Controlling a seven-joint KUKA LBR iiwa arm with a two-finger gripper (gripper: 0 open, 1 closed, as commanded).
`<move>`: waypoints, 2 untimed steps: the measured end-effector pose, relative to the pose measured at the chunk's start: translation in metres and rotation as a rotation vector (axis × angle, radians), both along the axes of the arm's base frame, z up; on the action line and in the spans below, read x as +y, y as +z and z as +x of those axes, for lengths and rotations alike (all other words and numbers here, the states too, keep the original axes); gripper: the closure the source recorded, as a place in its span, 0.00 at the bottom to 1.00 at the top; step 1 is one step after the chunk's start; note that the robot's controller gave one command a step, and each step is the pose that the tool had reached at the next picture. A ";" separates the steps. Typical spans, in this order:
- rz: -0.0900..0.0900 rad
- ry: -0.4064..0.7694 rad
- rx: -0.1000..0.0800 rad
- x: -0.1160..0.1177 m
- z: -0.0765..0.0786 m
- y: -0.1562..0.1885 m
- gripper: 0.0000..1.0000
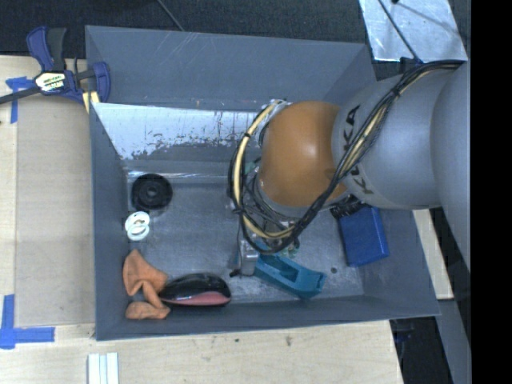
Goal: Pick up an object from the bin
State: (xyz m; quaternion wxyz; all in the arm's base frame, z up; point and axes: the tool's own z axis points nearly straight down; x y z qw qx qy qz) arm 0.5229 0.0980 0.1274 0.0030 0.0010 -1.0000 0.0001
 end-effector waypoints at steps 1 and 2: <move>0.001 -0.002 -0.008 0.000 0.002 0.005 0.00; 0.002 -0.040 -0.008 -0.038 0.000 0.001 0.00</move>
Offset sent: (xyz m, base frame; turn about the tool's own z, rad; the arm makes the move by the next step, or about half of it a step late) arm -0.0010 -0.0711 -0.0018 0.0792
